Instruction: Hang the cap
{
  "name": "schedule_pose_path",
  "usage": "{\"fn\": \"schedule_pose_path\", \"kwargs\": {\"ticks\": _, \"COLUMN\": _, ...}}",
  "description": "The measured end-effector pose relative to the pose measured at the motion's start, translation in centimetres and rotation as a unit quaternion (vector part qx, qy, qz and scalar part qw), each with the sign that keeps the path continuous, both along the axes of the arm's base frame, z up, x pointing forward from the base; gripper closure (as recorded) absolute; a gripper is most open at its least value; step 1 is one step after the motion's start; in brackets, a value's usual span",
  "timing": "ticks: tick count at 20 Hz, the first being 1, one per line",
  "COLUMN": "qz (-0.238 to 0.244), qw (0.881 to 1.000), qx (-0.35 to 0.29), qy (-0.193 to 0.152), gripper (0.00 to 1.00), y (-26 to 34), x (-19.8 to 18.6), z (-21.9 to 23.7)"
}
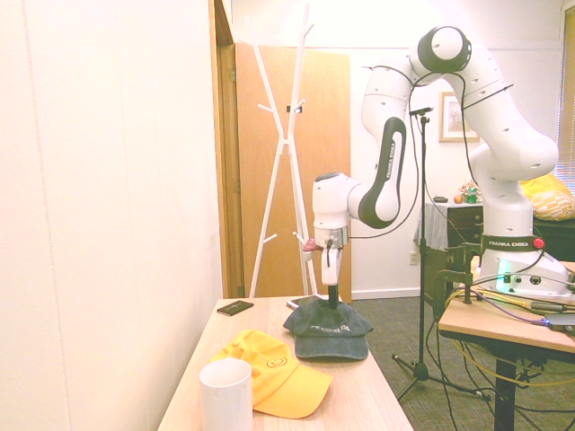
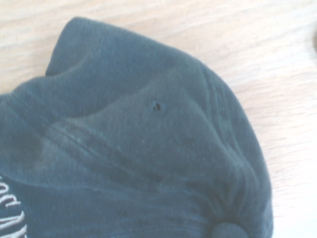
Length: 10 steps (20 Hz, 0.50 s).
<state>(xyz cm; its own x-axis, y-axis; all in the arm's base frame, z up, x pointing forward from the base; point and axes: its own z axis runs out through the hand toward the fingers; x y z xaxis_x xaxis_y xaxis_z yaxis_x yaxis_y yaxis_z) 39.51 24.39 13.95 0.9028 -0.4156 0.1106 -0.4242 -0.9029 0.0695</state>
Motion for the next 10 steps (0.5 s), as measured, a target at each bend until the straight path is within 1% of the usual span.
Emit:
{"fn": "schedule_pose_path", "kwargs": {"ticks": 6, "qz": 0.000, "qw": 1.000, "qx": 0.001, "qy": -0.006, "gripper": 1.00, "y": 0.0, "x": 0.3, "z": 0.5}}
{"fn": "schedule_pose_path", "kwargs": {"ticks": 10, "qz": 0.009, "qw": 1.000, "qx": -0.005, "qy": -0.021, "gripper": 1.00, "y": 0.2, "x": 0.9, "z": 2.1}}
